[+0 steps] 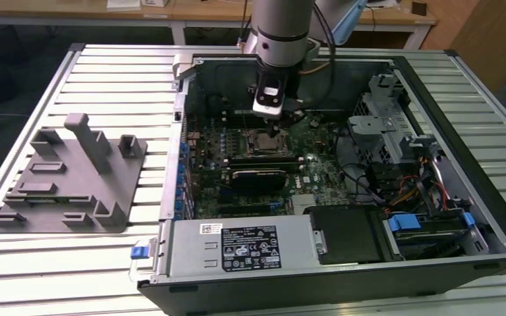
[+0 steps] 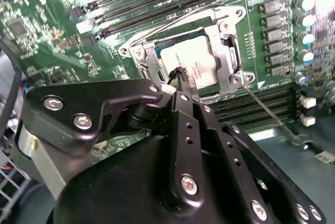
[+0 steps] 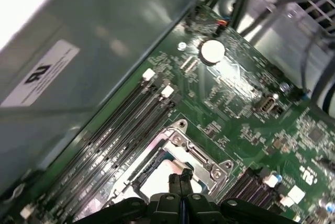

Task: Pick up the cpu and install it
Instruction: 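Close the cpu cover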

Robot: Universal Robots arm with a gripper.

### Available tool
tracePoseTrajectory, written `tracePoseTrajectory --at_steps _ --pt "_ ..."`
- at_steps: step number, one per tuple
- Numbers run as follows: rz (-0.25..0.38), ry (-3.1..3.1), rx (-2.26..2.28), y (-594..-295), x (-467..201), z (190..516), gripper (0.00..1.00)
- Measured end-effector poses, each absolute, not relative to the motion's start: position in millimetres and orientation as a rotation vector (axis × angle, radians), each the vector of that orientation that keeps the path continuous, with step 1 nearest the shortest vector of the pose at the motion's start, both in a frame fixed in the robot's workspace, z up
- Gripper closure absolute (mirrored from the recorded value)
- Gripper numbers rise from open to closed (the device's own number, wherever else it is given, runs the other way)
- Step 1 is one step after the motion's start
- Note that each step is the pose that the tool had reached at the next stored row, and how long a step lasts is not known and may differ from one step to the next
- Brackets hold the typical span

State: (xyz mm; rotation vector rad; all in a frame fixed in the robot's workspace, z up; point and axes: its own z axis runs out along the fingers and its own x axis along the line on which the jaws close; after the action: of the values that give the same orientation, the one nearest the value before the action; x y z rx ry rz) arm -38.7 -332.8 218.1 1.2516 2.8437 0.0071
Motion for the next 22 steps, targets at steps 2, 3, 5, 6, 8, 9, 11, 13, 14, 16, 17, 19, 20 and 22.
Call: tracePoseTrajectory --at_steps 2,3,5,6,8,9,11,13,14,16,17,19,20,22 --pt "0.008 2.866 1.2 -332.8 -38.7 218.1 0.89" --pt "0.009 2.877 1.174 -332.8 -38.7 218.1 0.89" --pt "0.01 2.897 1.123 -332.8 -38.7 218.0 0.89" --pt "0.01 2.908 1.094 -332.8 -38.7 218.0 0.89" --pt "0.011 2.928 1.042 -332.8 -38.7 217.9 0.89" --pt "0.011 2.937 1.015 -332.8 -38.7 217.9 0.89" --pt "0.012 2.955 0.963 -332.8 -38.7 217.8 0.89" --pt "0.013 2.972 0.907 -332.8 -38.7 217.7 0.89" --pt "0.014 2.981 0.878 -332.8 -38.7 217.6 0.89" --pt "0.015 2.997 0.824 -332.8 -38.7 217.5 0.89" --pt "0.015 3.004 0.798 -332.8 -38.7 217.4 0.89" --pt "0.016 3.018 0.742 -332.8 -38.8 217.2 0.89" --pt "0.017 3.025 0.715 -332.8 -38.7 217.1 0.89" --pt "0.018 3.038 0.66 -332.8 -38.7 217.0 0.89"
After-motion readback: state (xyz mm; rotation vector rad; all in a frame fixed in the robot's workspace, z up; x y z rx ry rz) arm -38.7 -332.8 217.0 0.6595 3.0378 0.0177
